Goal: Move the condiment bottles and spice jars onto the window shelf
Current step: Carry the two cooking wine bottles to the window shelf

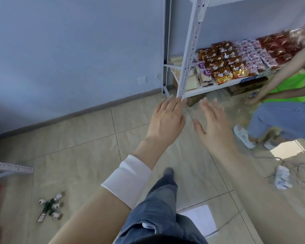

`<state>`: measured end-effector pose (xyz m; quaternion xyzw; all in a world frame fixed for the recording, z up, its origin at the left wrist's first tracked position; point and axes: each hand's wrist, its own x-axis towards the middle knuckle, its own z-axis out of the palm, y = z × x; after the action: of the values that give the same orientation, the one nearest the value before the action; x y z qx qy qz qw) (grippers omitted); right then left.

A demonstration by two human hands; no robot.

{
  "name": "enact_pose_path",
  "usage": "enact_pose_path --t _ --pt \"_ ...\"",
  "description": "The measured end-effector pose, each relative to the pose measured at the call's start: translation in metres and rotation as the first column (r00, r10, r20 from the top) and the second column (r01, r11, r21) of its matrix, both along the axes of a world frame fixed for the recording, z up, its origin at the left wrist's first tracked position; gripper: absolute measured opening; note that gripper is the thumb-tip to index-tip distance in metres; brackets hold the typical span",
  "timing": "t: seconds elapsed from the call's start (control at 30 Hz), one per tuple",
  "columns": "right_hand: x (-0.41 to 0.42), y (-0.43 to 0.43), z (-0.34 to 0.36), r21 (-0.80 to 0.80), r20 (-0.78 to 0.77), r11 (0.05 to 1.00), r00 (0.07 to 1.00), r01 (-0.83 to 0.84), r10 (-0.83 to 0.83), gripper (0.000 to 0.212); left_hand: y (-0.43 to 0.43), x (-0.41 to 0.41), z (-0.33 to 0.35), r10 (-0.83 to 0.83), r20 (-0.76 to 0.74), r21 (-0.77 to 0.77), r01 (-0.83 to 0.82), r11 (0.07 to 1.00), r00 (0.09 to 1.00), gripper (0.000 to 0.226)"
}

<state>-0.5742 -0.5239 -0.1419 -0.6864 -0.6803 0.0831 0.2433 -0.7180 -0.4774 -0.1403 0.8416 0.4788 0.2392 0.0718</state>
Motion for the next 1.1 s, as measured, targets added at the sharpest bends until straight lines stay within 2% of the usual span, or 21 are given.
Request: enact_pose_path --t 0.17,0.3,0.63,0.87,1.1 --pt "0.044 0.071 0.019 0.062 0.023 0.998 0.999 -0.034 0.033 0.053 0.062 0.039 0.011 0.029 0.04 0.095 -0.033 0.995 0.999 0.044" --pt "0.07 0.123 0.038 0.109 0.016 0.987 0.993 -0.121 0.12 0.052 0.106 0.057 0.03 0.103 0.08 0.106 -0.111 0.988 0.991 0.044" --pt "0.126 0.234 0.046 0.225 -0.026 0.939 0.962 -0.26 0.272 0.056 0.19 0.117 0.047 0.254 -0.001 0.204 -0.248 0.947 0.967 0.045" --pt "0.235 0.282 0.05 0.281 -0.038 0.891 0.924 -0.355 0.38 0.054 0.217 0.223 0.055 0.392 0.022 0.175 -0.39 0.904 0.92 0.041" --pt "0.334 0.335 0.074 0.346 -0.081 0.875 0.919 -0.338 0.387 0.052 0.252 0.323 0.081 0.424 0.061 0.177 -0.428 0.886 0.904 0.046"
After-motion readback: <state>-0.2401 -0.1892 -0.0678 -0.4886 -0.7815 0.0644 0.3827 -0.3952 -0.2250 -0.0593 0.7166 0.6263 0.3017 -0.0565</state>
